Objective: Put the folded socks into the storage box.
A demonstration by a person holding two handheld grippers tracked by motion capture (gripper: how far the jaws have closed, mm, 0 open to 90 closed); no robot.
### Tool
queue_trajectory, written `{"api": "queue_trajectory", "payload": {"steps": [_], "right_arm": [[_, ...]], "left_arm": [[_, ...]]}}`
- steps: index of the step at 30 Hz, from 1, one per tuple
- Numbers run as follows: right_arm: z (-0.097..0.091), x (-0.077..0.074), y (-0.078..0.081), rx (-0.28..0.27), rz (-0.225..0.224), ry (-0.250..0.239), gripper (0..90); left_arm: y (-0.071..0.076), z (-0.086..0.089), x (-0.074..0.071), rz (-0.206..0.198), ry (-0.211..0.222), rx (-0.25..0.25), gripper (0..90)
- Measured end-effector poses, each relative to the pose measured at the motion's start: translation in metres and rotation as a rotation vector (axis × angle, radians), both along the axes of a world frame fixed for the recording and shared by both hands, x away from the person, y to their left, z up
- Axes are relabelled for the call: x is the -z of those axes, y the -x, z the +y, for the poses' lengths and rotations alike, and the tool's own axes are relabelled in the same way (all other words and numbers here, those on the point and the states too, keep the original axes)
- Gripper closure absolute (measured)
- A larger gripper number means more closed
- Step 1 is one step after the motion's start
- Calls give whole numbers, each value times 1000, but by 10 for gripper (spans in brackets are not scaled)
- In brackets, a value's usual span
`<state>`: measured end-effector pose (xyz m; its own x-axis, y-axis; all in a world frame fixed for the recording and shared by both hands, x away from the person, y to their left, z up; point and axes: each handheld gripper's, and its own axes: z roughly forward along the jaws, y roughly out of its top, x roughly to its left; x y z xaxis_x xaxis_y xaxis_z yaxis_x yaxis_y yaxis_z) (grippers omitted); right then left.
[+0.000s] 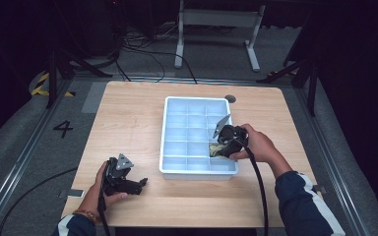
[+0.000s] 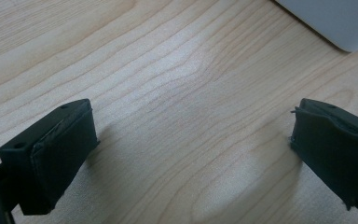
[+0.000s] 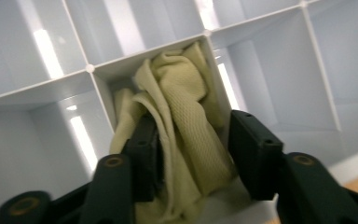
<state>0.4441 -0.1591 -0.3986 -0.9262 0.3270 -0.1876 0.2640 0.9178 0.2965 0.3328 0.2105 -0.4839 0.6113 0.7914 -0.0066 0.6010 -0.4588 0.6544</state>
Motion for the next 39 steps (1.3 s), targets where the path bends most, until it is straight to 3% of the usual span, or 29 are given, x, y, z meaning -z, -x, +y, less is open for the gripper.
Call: {"api": "queue_trajectory", "payload": {"steps": [9, 13, 20, 31, 39], "right_arm": [[-8, -6, 6, 16, -30, -53, 474], [-13, -10, 9, 27, -38, -98, 413], [-20, -16, 14, 55, -66, -136, 332], [-35, -23, 21, 90, -93, -195, 305], [-46, -27, 32, 78, -121, -206, 310]], "left_arm": [[0, 0, 0, 0, -1, 2, 4], [0, 0, 0, 0, -1, 1, 4], [0, 0, 0, 0, -1, 1, 4], [0, 0, 0, 0, -1, 2, 4], [0, 0, 0, 0, 1, -1, 4]]}}
